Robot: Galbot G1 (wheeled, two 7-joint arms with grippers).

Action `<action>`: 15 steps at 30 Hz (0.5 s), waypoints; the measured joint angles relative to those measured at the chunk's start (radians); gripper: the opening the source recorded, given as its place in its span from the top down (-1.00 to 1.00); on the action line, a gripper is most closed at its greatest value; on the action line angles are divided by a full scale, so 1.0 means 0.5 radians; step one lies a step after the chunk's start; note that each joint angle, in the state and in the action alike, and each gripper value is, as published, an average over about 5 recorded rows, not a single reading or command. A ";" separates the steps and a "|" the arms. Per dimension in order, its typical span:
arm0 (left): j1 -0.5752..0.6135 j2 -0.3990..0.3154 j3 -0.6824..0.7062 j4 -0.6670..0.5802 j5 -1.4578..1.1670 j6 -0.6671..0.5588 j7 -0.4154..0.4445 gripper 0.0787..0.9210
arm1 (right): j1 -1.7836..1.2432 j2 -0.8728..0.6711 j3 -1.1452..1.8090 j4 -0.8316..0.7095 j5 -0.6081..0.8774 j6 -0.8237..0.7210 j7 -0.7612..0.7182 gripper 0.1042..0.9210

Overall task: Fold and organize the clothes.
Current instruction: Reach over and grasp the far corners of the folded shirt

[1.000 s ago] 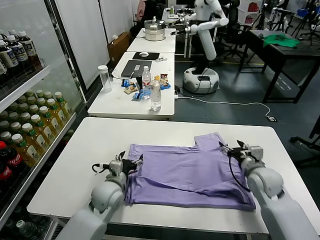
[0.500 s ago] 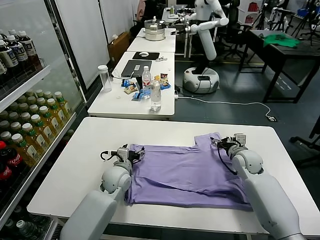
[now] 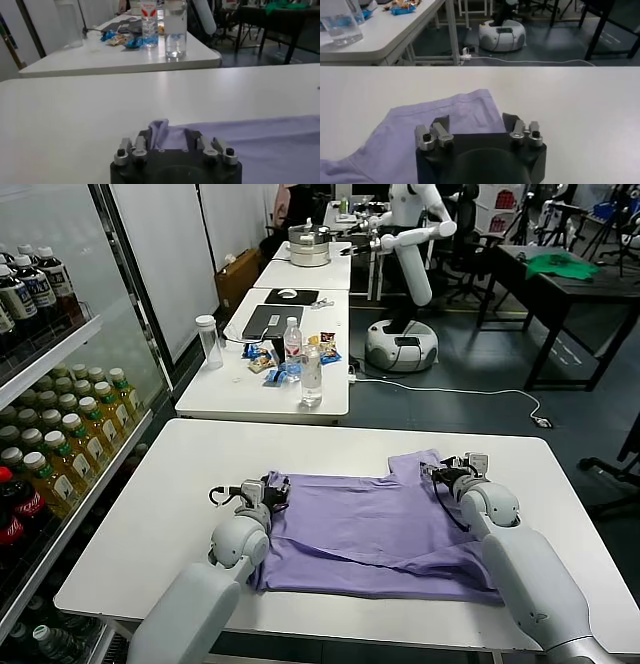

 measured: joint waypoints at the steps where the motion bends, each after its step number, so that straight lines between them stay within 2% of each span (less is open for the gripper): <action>1: 0.001 0.000 -0.001 0.001 -0.008 -0.002 0.001 0.36 | -0.003 -0.004 -0.003 0.005 0.002 0.000 -0.004 -0.01; 10: 0.030 0.025 -0.030 -0.026 -0.070 -0.040 0.016 0.92 | -0.053 -0.041 0.007 0.095 0.035 -0.004 -0.037 0.62; 15: 0.074 0.056 -0.056 -0.087 -0.113 -0.073 0.028 0.96 | -0.106 -0.076 0.046 0.191 0.055 -0.011 -0.034 0.91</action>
